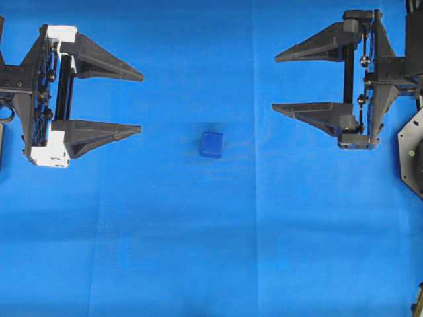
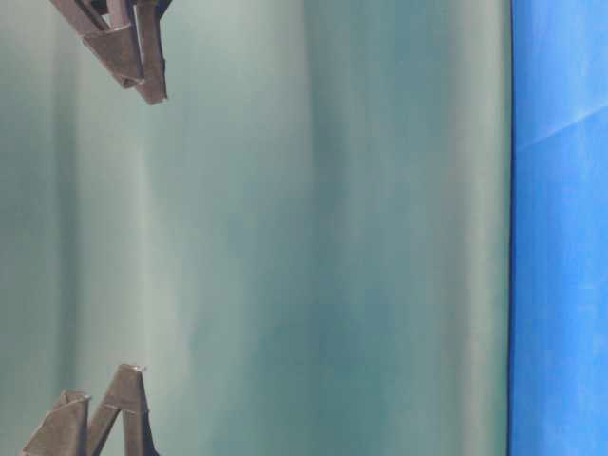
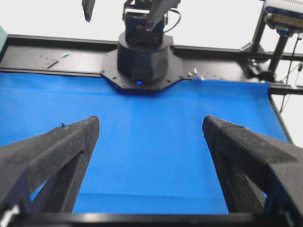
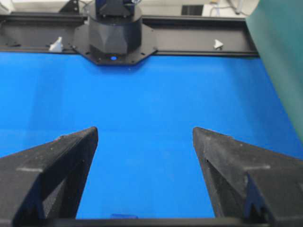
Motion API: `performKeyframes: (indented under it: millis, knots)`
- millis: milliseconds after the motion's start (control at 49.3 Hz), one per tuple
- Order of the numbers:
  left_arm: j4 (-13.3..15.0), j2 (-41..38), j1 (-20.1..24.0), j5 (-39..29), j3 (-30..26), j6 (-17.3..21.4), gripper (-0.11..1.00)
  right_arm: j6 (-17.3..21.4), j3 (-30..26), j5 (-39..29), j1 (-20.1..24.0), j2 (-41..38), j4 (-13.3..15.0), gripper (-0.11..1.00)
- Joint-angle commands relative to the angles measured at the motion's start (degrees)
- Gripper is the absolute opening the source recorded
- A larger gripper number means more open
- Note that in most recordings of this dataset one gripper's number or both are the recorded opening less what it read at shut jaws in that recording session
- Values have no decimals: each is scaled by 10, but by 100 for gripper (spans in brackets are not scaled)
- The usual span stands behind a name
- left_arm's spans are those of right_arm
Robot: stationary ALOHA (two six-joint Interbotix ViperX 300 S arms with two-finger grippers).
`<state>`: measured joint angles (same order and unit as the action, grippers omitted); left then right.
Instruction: Handover the blue block to the right arm after grasping it with the left arm, then place it in the designated position.
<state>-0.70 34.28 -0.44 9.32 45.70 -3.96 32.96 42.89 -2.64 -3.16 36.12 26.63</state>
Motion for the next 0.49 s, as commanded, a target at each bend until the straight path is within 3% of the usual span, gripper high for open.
performKeyframes:
  millis: [0, 467]
  knots:
    - [0, 13, 1, 3, -7, 1, 93, 2, -6, 4, -2, 2, 0, 77]
    - [0, 14, 1, 4, -6, 1, 93, 2, -6, 1, -2, 2, 0, 77]
